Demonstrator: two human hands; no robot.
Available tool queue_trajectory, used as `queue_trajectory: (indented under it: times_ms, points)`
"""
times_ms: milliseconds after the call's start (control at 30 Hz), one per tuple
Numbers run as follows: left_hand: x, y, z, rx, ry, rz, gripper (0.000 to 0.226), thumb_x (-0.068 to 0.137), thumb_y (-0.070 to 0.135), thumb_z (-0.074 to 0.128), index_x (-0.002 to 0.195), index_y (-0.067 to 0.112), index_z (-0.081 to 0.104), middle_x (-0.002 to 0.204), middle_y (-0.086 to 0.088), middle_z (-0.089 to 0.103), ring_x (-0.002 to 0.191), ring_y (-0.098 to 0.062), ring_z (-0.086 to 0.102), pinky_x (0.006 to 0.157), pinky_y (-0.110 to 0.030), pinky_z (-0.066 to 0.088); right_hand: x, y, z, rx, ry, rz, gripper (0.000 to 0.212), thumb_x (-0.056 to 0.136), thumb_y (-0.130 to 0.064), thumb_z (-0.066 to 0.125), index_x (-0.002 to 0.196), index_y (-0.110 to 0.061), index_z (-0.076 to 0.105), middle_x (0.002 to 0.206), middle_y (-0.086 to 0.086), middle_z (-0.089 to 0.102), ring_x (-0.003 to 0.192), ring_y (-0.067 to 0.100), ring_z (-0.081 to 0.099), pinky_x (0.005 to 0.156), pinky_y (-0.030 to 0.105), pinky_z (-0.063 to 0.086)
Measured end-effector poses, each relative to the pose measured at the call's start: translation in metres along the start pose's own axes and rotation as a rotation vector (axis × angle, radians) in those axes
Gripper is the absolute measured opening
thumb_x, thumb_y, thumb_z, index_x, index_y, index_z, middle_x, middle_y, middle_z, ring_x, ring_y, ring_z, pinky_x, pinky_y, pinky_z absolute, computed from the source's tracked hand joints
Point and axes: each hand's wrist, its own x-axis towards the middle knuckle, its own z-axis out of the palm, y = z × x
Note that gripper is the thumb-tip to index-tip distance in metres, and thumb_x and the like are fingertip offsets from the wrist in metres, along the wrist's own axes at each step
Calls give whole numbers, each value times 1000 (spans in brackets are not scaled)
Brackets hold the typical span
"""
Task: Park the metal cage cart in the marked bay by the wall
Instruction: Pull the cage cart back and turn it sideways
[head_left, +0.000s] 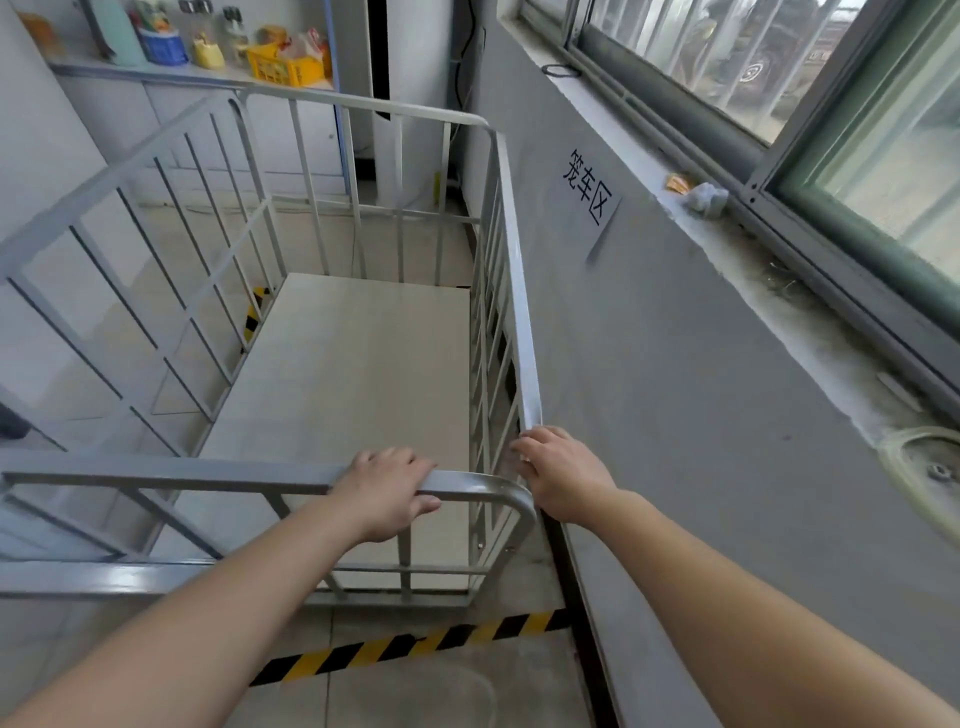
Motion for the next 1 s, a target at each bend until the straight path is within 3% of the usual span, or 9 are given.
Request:
queue_trajectory:
  times_ms: [200, 333, 467, 733, 800, 933, 1000]
  points:
    - [21, 5, 10, 35, -23, -29, 33, 97, 46, 39, 120, 23, 46, 121, 1, 55, 116, -21, 48, 95, -39, 31, 14, 37, 5, -23, 28, -108, 36, 101, -21, 38, 134, -14, 51, 147, 2, 42, 141, 18, 25, 110, 32, 28]
    - [22, -5, 12, 53, -23, -13, 26, 97, 47, 39, 108, 24, 45, 114, 3, 55, 111, -19, 49, 91, -38, 31, 25, 43, 7, -70, 34, -148, 41, 99, -24, 44, 140, -22, 45, 155, 0, 28, 144, 20, 19, 109, 36, 30]
    - [17, -20, 11, 19, -10, -7, 22, 96, 46, 41, 103, 25, 45, 110, 6, 54, 109, -17, 48, 92, -36, 31, 37, 40, 3, -96, 40, -185, 40, 101, -32, 39, 141, -29, 43, 159, 1, 17, 146, 20, 12, 108, 38, 29]
    - [-4, -64, 10, -44, -64, 21, 21, 94, 50, 42, 103, 30, 46, 100, 14, 50, 99, -10, 44, 93, -32, 32, 62, 10, 4, -114, 34, -286, 40, 101, -39, 38, 140, -33, 44, 158, 3, 19, 146, 21, 13, 110, 39, 28]
    - [-10, -74, 10, -40, -91, 28, 32, 90, 61, 37, 103, 32, 46, 99, 15, 49, 97, -9, 43, 93, -31, 31, 68, 2, 3, -142, 18, -302, 41, 101, -41, 37, 141, -33, 42, 159, 4, 18, 146, 21, 12, 110, 39, 26]
    - [-21, -82, 5, -34, -97, -33, 89, 55, 94, 0, 99, 36, 50, 95, 16, 55, 95, -8, 48, 91, -35, 35, 82, -13, 0, -191, 3, -341, 44, 100, -43, 37, 143, -32, 39, 159, 4, 20, 147, 21, 11, 112, 38, 22]
    - [-21, -79, 3, -41, -112, -99, 97, 44, 99, -5, 88, 34, 53, 88, 14, 58, 91, -9, 48, 85, -36, 35, 88, -19, -1, -196, -4, -370, 45, 100, -45, 36, 143, -31, 40, 159, 4, 21, 147, 21, 11, 113, 38, 20]
